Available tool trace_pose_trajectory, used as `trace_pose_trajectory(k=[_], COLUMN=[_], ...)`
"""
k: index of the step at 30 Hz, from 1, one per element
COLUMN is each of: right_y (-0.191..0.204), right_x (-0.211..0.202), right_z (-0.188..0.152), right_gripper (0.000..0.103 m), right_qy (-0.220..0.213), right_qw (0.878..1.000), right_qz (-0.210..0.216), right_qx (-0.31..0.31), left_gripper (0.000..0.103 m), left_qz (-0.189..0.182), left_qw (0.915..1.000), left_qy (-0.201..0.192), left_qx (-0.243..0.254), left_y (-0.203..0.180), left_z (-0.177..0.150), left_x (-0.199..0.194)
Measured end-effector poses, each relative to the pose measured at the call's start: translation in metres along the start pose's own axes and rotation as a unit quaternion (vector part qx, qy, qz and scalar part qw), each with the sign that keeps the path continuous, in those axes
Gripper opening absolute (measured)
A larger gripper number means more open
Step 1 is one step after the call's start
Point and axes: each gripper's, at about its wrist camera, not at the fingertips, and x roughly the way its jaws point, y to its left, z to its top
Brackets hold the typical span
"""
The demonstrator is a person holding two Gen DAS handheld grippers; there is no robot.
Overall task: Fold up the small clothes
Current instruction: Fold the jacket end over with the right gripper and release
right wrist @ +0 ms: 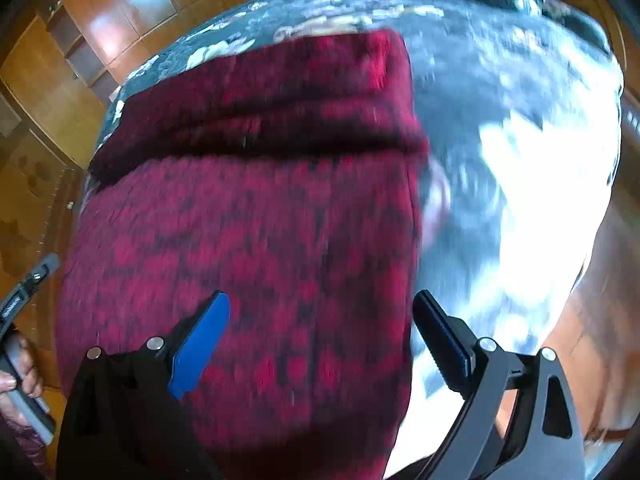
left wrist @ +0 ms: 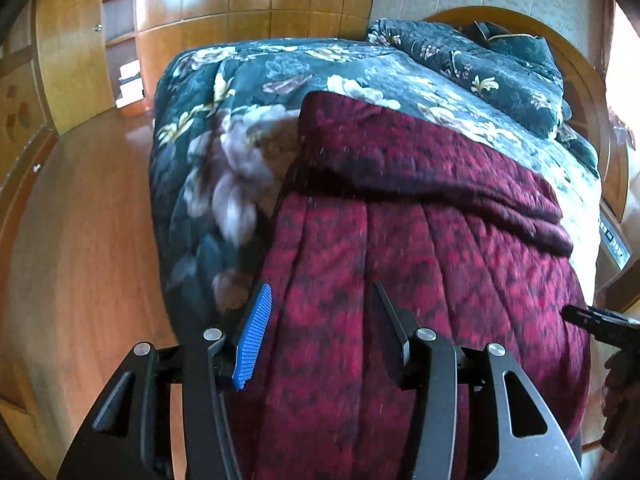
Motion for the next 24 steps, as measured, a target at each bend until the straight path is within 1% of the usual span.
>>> trace_pose_trajectory(k=[4,7,8,9,10,11,13,16,18,19,23,24], right_y=[-0.009,-0.015,-0.017,-0.019,-0.022,-0.025,-0.030,-0.034,-0.034,-0.033,-0.024,-0.023], right_x=[-0.008,-0.013,-0.015,-0.016,-0.017,-0.016,-0.015,-0.011,-0.009,-0.008,-0.007,-0.007], right_z=[-0.026,-0.037,-0.040,-0.043,-0.047,-0.051,-0.061,-0.075,-0.084,-0.090,-0.102,-0.104], right_gripper=[0.093,0.093,0.093,0.093,0.093,0.093,0.093,0.093,0.093,0.093,0.092,0.087], right_qy=[0.020,0.032,0.037,0.043,0.053,0.063,0.090,0.121,0.137,0.147,0.174,0.174], right_qw=[0.999,0.997,0.996,0.995,0.993,0.991,0.985,0.977,0.973,0.970,0.962,0.962], right_qz=[0.039,0.066,0.076,0.085,0.100,0.113,0.144,0.168,0.182,0.190,0.210,0.209], right_qx=[0.021,0.028,0.030,0.032,0.036,0.040,0.044,0.041,0.035,0.030,0.003,-0.002], left_gripper=[0.050,0.050,0.053,0.066,0.072,0.072,0.072,0.072,0.072,0.072,0.072,0.072], left_qz=[0.003,0.006,0.006,0.005,0.004,0.001,-0.007,-0.031,-0.061,-0.079,-0.128,-0.135], left_qw=[1.0000,1.0000,0.9999,0.9999,0.9999,0.9998,0.9993,0.9972,0.9929,0.9896,0.9776,0.9754], left_qy=[0.004,0.005,0.007,0.008,0.006,0.003,0.011,0.028,0.048,0.059,0.099,0.106], left_qx=[-0.002,-0.004,-0.006,-0.009,-0.014,-0.022,-0.034,-0.062,-0.090,-0.104,-0.135,-0.138], left_y=[0.004,0.008,0.010,0.013,0.015,0.019,0.028,0.048,0.064,0.072,0.089,0.092], left_z=[-0.015,-0.024,-0.027,-0.029,-0.032,-0.036,-0.042,-0.054,-0.067,-0.074,-0.102,-0.108], left_x=[-0.008,-0.014,-0.015,-0.017,-0.019,-0.022,-0.025,-0.029,-0.031,-0.032,-0.034,-0.034])
